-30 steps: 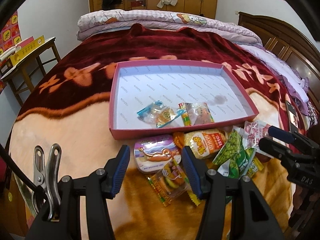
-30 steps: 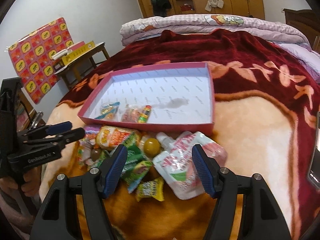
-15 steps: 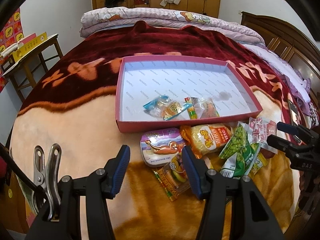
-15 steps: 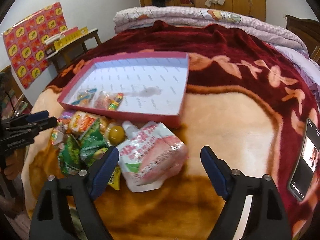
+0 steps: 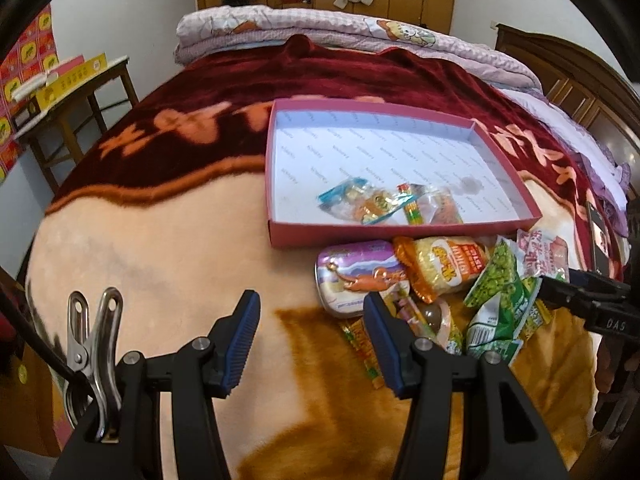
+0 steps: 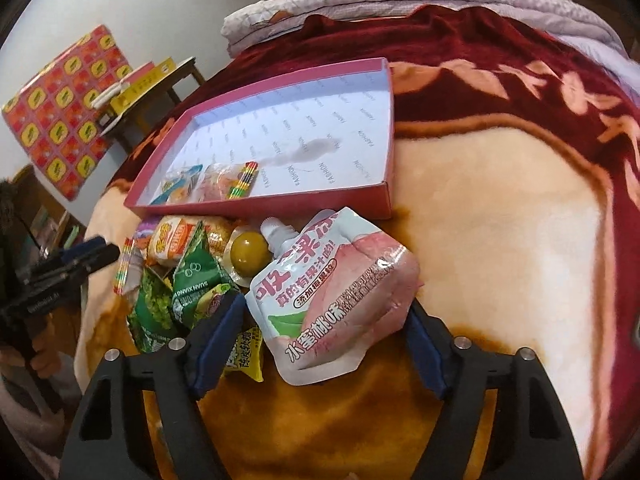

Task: Organize snacks
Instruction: 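Move the left tool to the purple mint tin while the right tool reaches the pink drink pouch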

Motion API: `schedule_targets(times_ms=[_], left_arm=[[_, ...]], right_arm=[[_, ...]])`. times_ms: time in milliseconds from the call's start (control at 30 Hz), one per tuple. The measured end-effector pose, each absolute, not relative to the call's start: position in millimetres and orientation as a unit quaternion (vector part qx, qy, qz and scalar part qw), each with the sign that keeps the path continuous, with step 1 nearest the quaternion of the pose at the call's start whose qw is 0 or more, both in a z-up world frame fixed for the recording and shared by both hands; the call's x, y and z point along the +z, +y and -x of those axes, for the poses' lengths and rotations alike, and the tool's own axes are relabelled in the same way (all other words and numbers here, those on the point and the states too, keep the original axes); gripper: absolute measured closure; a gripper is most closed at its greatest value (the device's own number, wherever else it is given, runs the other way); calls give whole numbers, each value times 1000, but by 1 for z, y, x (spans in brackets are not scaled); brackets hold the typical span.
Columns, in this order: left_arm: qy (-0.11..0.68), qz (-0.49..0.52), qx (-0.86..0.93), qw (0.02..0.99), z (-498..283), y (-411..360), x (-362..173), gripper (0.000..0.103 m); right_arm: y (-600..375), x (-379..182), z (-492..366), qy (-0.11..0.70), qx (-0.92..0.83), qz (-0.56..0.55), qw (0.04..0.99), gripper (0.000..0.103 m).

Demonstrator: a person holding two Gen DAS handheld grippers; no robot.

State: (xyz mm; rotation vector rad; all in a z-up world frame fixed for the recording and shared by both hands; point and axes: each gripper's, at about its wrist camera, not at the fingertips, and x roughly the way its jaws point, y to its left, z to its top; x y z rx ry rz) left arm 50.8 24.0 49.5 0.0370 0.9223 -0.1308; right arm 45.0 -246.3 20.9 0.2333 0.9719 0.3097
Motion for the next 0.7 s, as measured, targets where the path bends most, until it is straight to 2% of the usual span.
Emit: schedule_targets(times_ms=[233,533,633,700], left_arm=[[457,0,-81,886,-53,26,46,46],[469,53,-99,876,-80,25,34,46],[487,91,-125,860,-86,25,27,43],[479,81,-122,865,-85,20,28,42]], right_arm=[[-242,21,-38,462,151,-116,866,40],[-238,21,-36,460,150,-116,868,42],[-237,21,-36,459,148,-111,869,42],[-236,21,-36,457,147,-109,870,42]])
